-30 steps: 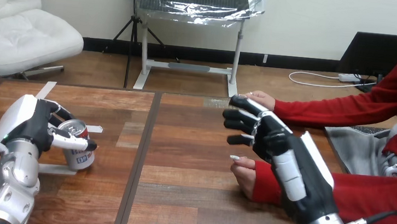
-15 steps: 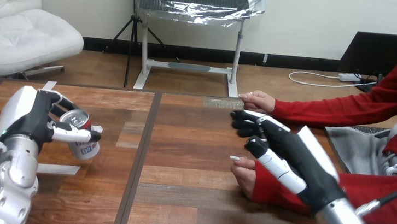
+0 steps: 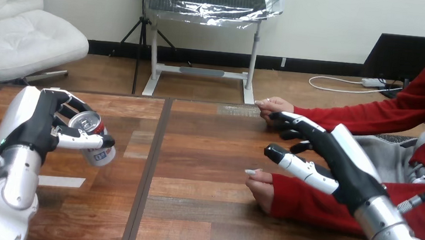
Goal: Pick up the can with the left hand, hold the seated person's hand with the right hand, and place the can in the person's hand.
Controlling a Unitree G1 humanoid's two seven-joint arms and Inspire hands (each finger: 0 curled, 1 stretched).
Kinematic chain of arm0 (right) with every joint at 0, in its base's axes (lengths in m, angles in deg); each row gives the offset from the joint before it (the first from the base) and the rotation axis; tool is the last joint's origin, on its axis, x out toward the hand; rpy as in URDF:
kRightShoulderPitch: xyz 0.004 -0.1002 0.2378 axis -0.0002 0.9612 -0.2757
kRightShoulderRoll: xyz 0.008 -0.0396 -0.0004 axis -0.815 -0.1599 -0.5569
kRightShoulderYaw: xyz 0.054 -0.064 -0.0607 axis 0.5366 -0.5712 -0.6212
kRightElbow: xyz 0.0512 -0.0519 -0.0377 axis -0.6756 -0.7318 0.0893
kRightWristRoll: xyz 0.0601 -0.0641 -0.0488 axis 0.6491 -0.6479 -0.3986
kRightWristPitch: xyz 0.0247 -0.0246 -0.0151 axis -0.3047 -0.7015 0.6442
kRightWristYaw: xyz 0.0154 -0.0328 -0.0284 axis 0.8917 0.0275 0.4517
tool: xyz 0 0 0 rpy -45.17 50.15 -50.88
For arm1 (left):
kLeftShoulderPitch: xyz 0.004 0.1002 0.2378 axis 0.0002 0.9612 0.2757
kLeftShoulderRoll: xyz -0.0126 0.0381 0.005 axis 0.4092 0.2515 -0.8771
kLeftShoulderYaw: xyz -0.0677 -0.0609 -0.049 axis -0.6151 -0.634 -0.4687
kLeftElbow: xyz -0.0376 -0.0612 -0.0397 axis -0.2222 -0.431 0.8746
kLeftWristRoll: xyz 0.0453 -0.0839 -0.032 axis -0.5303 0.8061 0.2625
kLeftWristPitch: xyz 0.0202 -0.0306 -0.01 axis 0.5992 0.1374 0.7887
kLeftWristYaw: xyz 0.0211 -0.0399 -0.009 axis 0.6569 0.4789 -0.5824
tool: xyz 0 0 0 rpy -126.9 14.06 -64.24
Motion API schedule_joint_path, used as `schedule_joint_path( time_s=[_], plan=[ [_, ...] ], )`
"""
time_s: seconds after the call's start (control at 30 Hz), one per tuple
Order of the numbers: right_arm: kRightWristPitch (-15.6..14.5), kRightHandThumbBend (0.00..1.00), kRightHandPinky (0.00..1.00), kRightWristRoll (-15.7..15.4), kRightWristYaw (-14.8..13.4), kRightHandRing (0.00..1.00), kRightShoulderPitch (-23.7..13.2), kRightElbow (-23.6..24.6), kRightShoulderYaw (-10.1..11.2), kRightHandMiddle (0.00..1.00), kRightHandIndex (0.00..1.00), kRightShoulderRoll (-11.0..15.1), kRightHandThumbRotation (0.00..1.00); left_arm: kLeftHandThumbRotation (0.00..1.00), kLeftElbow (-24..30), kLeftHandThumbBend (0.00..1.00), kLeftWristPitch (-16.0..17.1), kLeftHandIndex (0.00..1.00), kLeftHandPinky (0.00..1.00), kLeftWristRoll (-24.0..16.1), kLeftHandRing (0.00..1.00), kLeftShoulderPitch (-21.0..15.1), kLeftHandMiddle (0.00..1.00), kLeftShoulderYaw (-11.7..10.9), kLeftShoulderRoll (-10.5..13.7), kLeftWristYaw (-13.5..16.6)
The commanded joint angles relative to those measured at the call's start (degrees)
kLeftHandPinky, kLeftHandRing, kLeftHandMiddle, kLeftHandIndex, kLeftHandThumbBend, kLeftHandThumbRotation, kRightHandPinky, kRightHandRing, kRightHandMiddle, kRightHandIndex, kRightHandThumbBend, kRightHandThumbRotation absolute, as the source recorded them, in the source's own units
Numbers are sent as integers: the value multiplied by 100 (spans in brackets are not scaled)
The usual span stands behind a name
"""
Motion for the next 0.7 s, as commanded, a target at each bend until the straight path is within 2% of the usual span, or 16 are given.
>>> schedule_joint_path(
  time_s=[0.0, 0.33, 0.5, 0.67],
  plan=[
    [232, 73, 69, -385, -345, 82, -1013, -522, -85, 86, 87, 342, 84, 0, 1342, 73, -45, 47, 32, 74, 37, -6, 42, -256, 19, -72],
    [447, 75, 70, -716, -455, 84, -1376, -1232, -229, 88, 88, 615, 83, 0, 2055, 73, -406, 47, 33, 135, 37, 312, 43, -302, -40, -252],
    [490, 79, 73, -800, -296, 87, -1593, -1629, -300, 90, 89, 759, 79, 0, 2289, 73, -429, 47, 33, 187, 37, 449, 43, -331, -39, -319],
    [669, 84, 74, -848, -203, 88, -1789, -2027, -408, 90, 90, 896, 77, 0, 2443, 73, -479, 47, 33, 201, 37, 521, 43, -346, -34, -358]
  ],
)
